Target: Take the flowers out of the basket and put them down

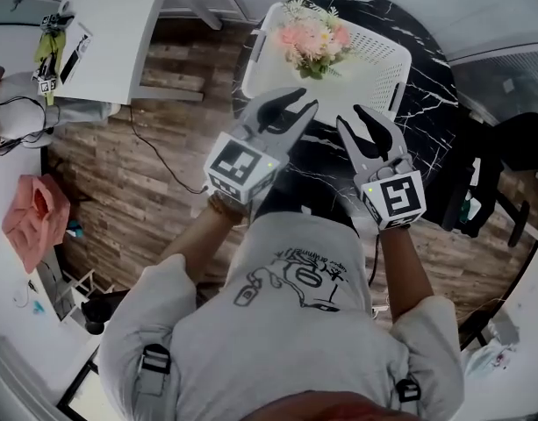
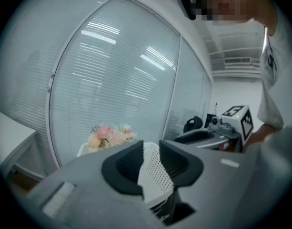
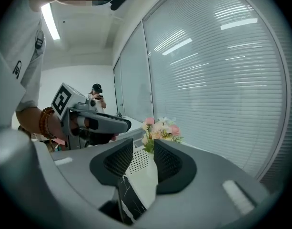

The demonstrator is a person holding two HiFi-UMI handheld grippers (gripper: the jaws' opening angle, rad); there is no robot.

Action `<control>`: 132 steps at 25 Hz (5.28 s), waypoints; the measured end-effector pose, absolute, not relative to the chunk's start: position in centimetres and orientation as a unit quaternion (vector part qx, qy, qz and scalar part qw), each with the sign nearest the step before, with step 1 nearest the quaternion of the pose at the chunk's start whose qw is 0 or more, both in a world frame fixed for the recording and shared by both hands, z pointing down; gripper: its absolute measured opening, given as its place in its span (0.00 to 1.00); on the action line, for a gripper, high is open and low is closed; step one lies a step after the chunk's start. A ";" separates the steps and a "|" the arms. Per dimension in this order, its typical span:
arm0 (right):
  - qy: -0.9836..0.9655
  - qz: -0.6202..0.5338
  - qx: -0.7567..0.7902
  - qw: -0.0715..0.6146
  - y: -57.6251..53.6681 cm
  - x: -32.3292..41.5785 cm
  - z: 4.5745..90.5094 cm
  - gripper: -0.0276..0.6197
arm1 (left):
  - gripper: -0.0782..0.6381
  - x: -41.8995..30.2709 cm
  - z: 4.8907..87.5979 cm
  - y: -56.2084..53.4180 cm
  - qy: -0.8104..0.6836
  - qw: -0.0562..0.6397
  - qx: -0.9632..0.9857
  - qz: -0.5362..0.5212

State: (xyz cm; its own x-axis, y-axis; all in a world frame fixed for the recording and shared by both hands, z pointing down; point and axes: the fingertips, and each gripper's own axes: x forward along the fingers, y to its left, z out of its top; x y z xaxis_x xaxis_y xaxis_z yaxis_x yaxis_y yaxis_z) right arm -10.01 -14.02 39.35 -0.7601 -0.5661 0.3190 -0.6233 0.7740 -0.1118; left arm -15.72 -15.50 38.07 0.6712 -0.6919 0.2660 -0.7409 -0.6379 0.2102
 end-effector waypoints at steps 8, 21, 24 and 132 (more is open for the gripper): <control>-0.933 0.124 0.285 0.183 -17.3 -11.1 43.6 0.44 | 0.53 -17.0 42.4 -18.6 -0.422 0.187 0.879 0.122; -0.928 0.165 0.262 0.205 -21.3 -11.7 49.4 0.58 | 0.80 -17.1 46.6 -23.8 -0.434 0.210 0.862 0.154; -0.929 0.166 0.257 0.209 -21.9 -12.2 50.4 0.62 | 0.81 -17.0 47.1 -24.9 -0.436 0.213 0.861 0.154; -0.946 0.051 0.263 0.184 -22.2 -13.0 37.3 0.62 | 0.67 -10.4 22.6 -23.3 -0.393 0.069 0.916 0.033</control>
State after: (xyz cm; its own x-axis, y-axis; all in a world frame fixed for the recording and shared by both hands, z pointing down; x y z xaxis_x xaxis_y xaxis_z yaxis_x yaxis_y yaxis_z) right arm -13.05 -22.20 37.34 -0.7938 -0.4796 0.3740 -0.5171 0.8559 0.0002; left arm -10.37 -23.28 22.61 0.6895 -0.7150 0.1154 -0.7242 -0.6821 0.1012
